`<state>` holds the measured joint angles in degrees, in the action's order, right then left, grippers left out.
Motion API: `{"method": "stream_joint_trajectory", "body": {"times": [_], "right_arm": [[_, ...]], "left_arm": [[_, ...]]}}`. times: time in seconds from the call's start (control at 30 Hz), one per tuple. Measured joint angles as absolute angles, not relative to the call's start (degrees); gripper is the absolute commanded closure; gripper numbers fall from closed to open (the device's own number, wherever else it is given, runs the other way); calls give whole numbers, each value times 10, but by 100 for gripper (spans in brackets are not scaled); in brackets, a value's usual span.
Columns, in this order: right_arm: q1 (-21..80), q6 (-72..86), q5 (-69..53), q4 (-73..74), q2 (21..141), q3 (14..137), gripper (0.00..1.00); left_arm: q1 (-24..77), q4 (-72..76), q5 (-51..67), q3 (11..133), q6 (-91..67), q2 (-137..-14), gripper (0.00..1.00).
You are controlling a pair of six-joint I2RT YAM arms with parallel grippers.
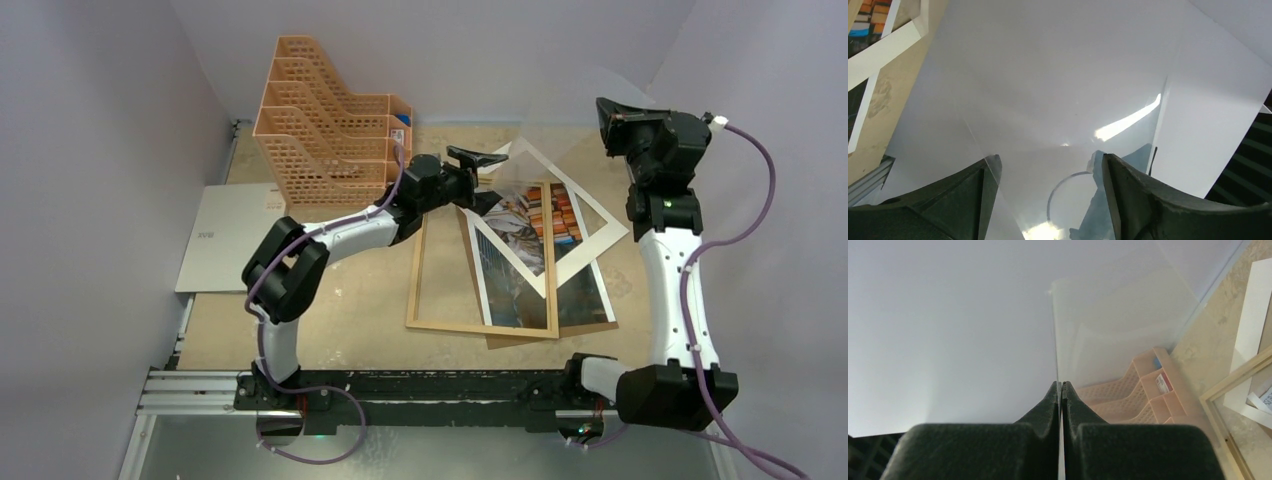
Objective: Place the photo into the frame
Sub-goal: Adjust the photo frame item.
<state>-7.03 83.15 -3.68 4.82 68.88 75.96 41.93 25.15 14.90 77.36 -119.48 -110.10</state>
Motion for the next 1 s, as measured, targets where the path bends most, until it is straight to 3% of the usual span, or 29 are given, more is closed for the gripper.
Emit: {"method": "stream_joint_trajectory", "body": {"times": [0.1,0.3,0.43,0.63,0.77,0.83,0.87,0.93,1.0], "right_arm": [[-70,835,-35,48,674,757,100],[-70,836,-31,48,662,748,100],[-70,836,-29,50,660,742,100],[-70,833,-21,53,660,738,100],[-70,828,-22,53,660,736,100],[-70,826,-22,55,660,736,99],[-70,825,-23,55,660,736,91],[-69,825,-22,54,660,736,63],[-68,825,-21,48,660,734,42]], "left_arm": [[419,282,131,773,-1195,-1113,43],[419,324,108,755,-1195,-1115,46],[416,338,101,743,-1196,-1115,64],[405,357,94,733,-1200,-1114,81],[397,364,91,731,-1203,-1111,99],[394,368,89,727,-1204,-1106,100],[393,369,87,725,-1205,-1104,100],[390,370,87,724,-1205,-1101,100],[385,368,86,724,-1205,-1099,100]]}}
